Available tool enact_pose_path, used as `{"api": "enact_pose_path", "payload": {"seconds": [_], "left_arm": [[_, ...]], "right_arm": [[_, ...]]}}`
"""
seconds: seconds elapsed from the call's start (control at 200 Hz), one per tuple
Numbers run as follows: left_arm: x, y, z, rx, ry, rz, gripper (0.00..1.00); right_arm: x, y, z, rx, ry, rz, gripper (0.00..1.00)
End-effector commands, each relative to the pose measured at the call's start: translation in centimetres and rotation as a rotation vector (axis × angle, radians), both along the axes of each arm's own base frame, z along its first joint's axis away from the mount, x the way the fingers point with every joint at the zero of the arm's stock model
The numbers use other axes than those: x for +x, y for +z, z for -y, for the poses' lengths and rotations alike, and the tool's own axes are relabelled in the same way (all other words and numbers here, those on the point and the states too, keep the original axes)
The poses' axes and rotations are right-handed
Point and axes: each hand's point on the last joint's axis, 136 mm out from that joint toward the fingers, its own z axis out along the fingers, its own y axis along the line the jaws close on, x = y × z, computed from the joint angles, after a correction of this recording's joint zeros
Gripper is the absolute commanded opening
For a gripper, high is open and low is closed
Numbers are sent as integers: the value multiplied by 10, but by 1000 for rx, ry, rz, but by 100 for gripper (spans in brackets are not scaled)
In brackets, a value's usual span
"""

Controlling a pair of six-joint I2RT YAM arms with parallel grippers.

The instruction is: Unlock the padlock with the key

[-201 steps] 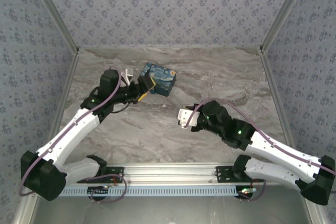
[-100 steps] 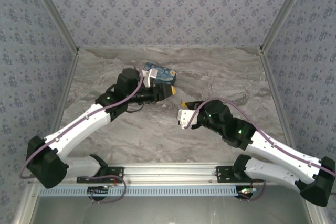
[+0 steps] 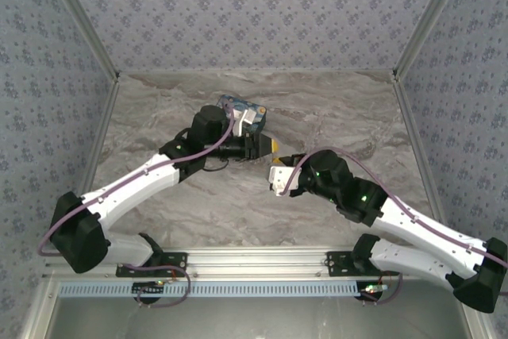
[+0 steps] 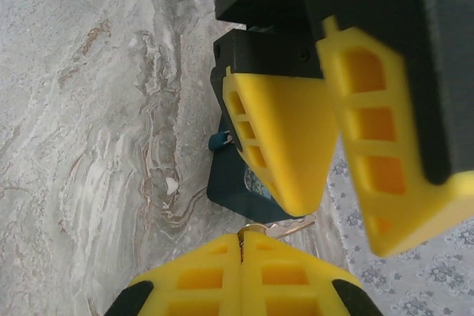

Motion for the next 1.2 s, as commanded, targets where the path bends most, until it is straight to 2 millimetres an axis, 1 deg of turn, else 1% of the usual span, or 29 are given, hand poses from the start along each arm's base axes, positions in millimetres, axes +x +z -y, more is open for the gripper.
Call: {"api": "enact_pose_path", "payload": {"seconds": [0.0, 0.1, 0.205, 0.365, 0.52, 0.59, 0.705, 0.844, 1.004, 1.054, 1.144, 1.194], "left_arm": [[-3, 23, 7, -44, -40, 69, 40], [-2, 23, 7, -40, -41, 76, 29], [-3, 24, 7, -41, -43, 81, 22], [-2, 21, 6, -31, -40, 84, 21], [0, 17, 6, -14, -30, 80, 26], [1, 15, 6, -11, -32, 75, 26], [0, 14, 7, -12, -37, 76, 17], [0, 14, 7, -11, -37, 80, 12], [3, 17, 5, -15, -18, 108, 1], [5, 18, 3, -13, -4, 127, 0], [10, 20, -1, -5, 29, 175, 0], [12, 23, -3, -3, 45, 207, 0]], "right_arm": [[1, 20, -3, 53, 7, 14, 0], [3, 20, -3, 56, 5, 11, 0], [4, 21, -3, 63, 1, 5, 0], [6, 22, -4, 75, 0, 2, 0], [7, 25, -3, 83, -1, 2, 0], [7, 24, -3, 84, -3, 1, 0], [8, 24, -3, 86, -5, -2, 0], [9, 26, -2, 99, -13, -5, 0], [9, 26, 0, 105, -19, -34, 0], [8, 24, 2, 111, -27, -52, 0], [5, 20, 5, 130, -32, -95, 20], [2, 18, 6, 148, -33, -115, 28]]}}
